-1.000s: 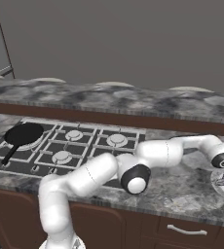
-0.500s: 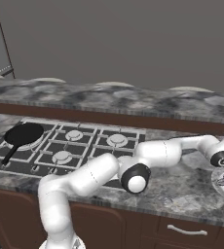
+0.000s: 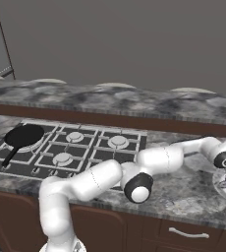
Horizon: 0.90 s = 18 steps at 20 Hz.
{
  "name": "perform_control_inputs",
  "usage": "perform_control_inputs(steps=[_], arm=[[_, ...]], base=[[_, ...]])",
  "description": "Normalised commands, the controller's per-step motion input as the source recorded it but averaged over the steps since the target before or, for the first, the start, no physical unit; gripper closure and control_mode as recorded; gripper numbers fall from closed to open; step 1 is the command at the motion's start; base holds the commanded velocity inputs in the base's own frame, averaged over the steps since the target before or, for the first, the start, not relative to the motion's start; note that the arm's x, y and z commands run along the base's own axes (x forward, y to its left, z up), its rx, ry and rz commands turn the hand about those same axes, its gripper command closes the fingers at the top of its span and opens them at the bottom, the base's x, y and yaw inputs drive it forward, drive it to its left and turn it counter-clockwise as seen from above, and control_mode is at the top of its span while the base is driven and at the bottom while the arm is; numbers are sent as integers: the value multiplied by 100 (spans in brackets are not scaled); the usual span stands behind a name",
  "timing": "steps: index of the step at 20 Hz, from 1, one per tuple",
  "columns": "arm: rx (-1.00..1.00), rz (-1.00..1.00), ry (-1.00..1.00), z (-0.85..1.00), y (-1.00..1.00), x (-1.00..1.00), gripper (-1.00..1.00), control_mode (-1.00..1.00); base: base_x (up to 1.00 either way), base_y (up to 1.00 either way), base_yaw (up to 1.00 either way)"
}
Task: Place the fish on the plate and place the cucumber on the same plate.
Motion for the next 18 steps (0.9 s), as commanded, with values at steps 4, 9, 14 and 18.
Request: perform_control_inputs(steps=[4,9,14,18], arm=[[19,0,15,45,-17,11,-100,-100],[20,0,16,52,-18,19,-100,-100],[26,0,16,55,-13,21,-100,-100],[24,2,11,59,-20,17,-100,-100]], base=[[0,0,0],[0,0,0],[0,0,0],[0,0,0]])
